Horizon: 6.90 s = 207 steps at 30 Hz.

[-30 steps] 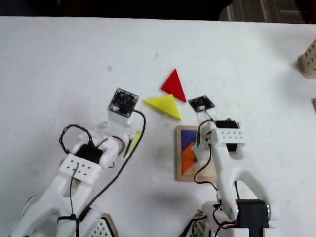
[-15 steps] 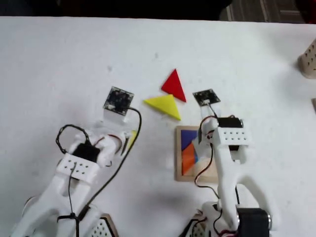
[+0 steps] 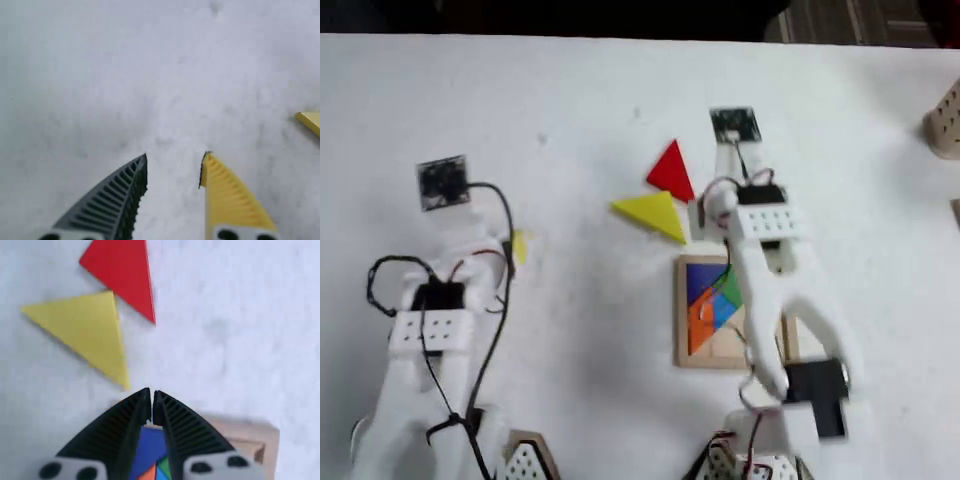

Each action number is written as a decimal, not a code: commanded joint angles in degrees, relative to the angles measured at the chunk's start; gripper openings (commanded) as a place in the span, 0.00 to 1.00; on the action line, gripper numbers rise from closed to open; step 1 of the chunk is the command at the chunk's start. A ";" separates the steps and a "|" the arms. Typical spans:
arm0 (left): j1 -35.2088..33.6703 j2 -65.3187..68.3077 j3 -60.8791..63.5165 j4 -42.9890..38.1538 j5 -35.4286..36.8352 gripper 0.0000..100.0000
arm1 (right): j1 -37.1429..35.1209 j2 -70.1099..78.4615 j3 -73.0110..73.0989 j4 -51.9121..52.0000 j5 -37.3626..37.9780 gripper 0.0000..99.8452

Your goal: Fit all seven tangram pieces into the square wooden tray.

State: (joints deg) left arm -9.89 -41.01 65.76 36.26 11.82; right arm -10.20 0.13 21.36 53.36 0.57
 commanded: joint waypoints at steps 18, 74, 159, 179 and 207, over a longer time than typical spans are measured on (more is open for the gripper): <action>-2.33 -1.80 -1.93 -1.32 0.79 0.20 | 1.19 56.92 -73.85 1.36 -4.75 0.02; -2.15 -2.07 -0.88 -1.41 0.70 0.20 | -24.22 8.66 -0.53 9.19 1.85 0.02; 10.95 32.40 -16.88 13.71 28.57 0.40 | -20.79 -4.44 6.42 5.05 4.75 0.02; 17.36 26.33 -13.01 11.52 27.16 0.31 | -20.88 -4.44 6.51 5.14 7.91 0.02; 17.80 33.63 -23.03 14.86 25.41 0.31 | -20.53 -4.88 6.59 6.11 8.70 0.02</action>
State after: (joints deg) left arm 6.81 0.04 40.79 50.59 37.93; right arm -31.03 -2.33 28.22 59.08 8.31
